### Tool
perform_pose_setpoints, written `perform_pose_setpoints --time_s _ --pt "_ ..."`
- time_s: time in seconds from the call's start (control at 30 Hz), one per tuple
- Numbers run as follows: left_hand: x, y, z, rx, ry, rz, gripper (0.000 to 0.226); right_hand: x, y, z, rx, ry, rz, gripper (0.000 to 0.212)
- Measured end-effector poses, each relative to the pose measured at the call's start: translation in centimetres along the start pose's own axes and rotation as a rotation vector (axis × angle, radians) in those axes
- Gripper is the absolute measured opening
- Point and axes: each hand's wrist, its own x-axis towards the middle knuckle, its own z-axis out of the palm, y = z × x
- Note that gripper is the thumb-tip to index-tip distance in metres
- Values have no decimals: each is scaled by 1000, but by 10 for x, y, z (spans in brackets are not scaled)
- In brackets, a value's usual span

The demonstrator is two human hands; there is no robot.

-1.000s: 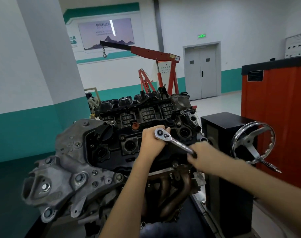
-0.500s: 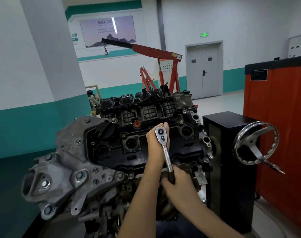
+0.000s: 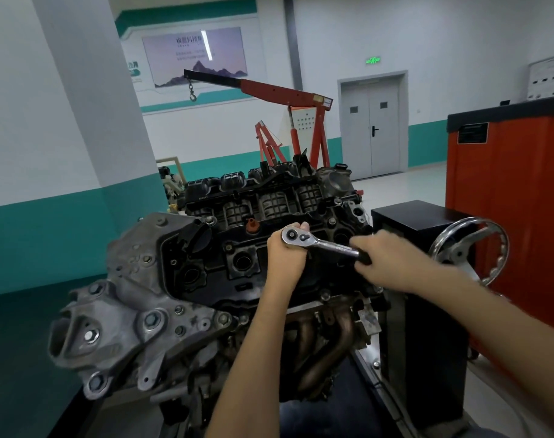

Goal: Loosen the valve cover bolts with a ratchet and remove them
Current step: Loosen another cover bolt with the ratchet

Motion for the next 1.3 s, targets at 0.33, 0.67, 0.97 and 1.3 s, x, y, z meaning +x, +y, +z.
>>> perform_pose_setpoints --time_s 0.33,0.67,0.97,1.3 --pt "-2 0 1 62 -55 13 51 -51 -96 86 876 75 229 24" --pt "3 -3 -4 66 -97 -15 51 6 11 -22 -73 -33 -110 9" --pt "-6 5 10 22 46 18 49 -57 -100 89 843 142 261 25" --pt "7 -7 -8 129 -205 -4 56 -16 5 0 184 -158 -69 25"
